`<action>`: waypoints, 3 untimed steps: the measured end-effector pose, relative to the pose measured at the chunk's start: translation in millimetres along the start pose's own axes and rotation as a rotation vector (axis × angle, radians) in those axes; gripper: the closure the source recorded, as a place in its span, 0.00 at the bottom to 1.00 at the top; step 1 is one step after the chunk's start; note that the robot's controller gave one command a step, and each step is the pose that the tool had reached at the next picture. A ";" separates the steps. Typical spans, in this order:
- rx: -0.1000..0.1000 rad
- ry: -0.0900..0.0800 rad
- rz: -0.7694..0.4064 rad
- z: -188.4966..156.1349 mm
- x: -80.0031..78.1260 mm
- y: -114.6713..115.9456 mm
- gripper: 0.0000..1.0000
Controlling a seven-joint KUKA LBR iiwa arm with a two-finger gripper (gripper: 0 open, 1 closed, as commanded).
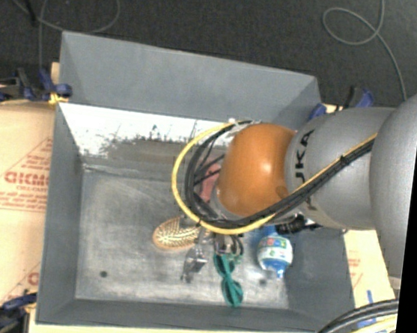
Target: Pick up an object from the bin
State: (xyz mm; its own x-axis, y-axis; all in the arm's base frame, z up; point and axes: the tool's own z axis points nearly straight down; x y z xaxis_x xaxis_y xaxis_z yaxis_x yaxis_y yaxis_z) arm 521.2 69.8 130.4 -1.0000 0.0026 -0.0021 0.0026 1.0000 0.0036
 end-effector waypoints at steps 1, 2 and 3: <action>0.000 0.000 0.000 0.0 0.0 0.0 0.00; -0.010 -0.029 0.326 43.8 -45.9 -14.1 1.00; -0.010 -0.029 0.326 43.7 -45.9 -14.1 1.00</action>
Offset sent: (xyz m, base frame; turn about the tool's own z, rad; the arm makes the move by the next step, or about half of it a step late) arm 0.0348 -0.0171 -0.0584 0.3311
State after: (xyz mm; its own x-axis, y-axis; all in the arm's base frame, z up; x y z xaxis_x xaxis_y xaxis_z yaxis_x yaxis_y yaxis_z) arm 567.2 55.8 86.7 -0.9461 0.3227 -0.0280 0.3222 0.9465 0.0189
